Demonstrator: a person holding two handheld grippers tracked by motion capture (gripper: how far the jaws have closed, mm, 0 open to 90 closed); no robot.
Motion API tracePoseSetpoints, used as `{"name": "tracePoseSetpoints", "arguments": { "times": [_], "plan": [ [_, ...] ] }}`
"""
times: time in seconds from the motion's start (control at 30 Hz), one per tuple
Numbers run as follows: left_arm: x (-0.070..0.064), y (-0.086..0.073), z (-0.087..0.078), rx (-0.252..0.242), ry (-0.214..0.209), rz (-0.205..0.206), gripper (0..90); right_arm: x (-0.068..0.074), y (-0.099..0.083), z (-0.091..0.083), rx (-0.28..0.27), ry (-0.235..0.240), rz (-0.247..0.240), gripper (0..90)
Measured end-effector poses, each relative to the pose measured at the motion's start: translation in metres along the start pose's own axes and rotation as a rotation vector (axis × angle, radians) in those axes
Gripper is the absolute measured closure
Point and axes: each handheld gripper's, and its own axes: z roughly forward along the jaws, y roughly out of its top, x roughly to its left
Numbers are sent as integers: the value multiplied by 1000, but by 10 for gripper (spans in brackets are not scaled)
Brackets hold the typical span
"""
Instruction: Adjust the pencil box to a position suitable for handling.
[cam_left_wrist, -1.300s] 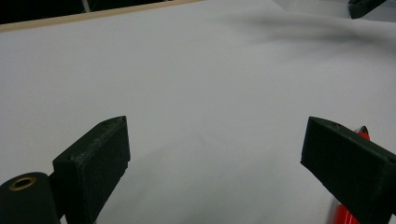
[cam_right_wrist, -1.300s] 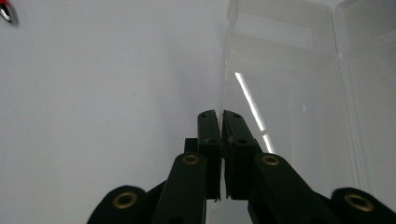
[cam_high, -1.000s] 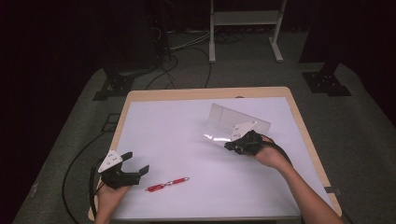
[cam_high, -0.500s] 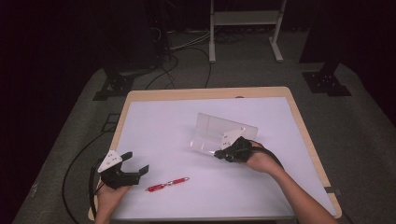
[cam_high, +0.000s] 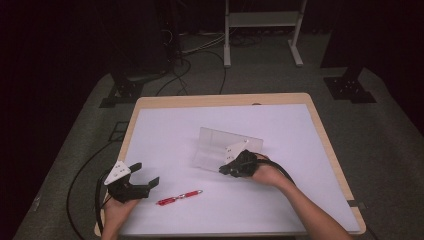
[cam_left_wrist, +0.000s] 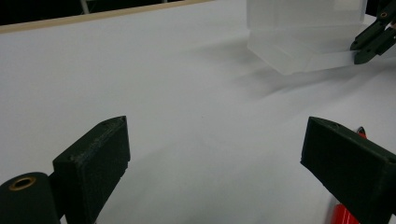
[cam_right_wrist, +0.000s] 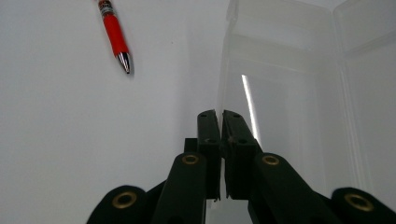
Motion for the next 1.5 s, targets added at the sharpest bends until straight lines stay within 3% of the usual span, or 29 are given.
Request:
{"name": "tracePoseSetpoints", "arguments": {
  "times": [0.63,1.3,1.5],
  "plan": [
    [0,0,0,-6,0,-4,73,3,7,21,15,40,-12,862],
    [0,0,-1,-8,0,-4,73,2,4,27,-1,70,41,851],
    [0,0,-1,-6,1,-3,74,-1,3,20,-35,79,71,766]
  ]
}}
